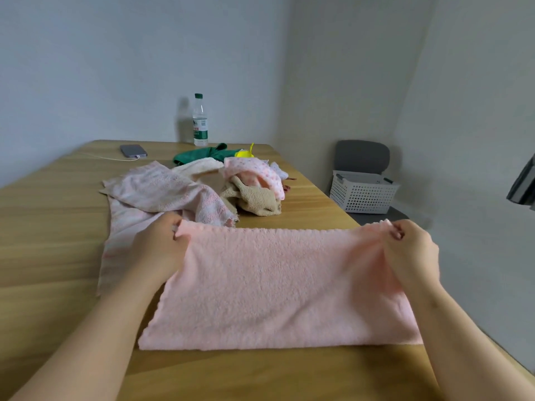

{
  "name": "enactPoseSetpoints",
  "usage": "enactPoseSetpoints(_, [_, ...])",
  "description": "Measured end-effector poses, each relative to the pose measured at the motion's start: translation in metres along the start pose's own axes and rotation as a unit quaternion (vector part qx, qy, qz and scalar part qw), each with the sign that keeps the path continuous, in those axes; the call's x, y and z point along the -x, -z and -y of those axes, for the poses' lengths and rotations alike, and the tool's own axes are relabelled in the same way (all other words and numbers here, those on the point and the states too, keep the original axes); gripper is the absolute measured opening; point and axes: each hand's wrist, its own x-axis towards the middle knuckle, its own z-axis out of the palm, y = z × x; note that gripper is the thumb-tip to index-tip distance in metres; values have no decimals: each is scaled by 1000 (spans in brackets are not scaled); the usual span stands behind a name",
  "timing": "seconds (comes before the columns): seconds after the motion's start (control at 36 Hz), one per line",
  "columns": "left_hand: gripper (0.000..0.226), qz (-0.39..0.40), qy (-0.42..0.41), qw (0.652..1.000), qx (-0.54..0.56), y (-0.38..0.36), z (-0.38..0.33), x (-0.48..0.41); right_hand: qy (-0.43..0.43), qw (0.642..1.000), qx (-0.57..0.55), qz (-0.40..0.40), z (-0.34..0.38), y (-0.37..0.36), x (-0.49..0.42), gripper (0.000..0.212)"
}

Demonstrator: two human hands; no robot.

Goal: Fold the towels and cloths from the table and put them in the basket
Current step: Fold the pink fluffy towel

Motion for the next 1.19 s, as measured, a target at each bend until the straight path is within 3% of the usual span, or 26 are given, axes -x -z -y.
enactPoseSetpoints(0.14, [25,-38,-9,999,-5,-14,8,5,-7,999,29,33,-10,-16,-1,20])
enactPoseSetpoints(0.28, [36,-26,-20,998,-51,-19,11,6,-23,994,80,70,-16,-23,-3,29])
enactPoseSetpoints(0.36, [50,-40,-68,985,-155,-14,5,9,25,986,156,50,-12,-23,1,44])
enactPoseSetpoints(0.44, [46,-78,-173,962,-197,-9,-19,18,109,974,197,-11,4,-15,11,51])
enactPoseSetpoints(0.47, [42,-52,-211,958,-190,-9,-29,23,135,969,206,-5,11,-12,17,50])
enactPoseSetpoints(0.53, [42,79,-239,950,-184,-18,-44,38,186,950,243,63,24,-13,34,46])
enactPoseSetpoints(0.61, [50,269,-199,897,-290,-41,-47,64,224,916,270,193,29,-25,66,47])
enactPoseSetpoints(0.67, [53,286,-178,879,-337,-50,-38,75,217,901,272,257,22,-30,81,46])
enactPoseSetpoints(0.75, [57,277,-155,884,-343,-46,-33,80,191,896,274,292,11,-22,89,50])
enactPoseSetpoints(1.0, [54,272,-134,897,-323,-37,-43,122,116,914,296,251,-20,31,103,54])
enactPoseSetpoints(1.11, [49,229,-146,911,-310,-27,-51,140,76,955,252,136,-32,43,108,35])
enactPoseSetpoints(1.19, [48,196,-154,917,-311,-15,-45,142,4,975,214,63,-35,52,109,36])
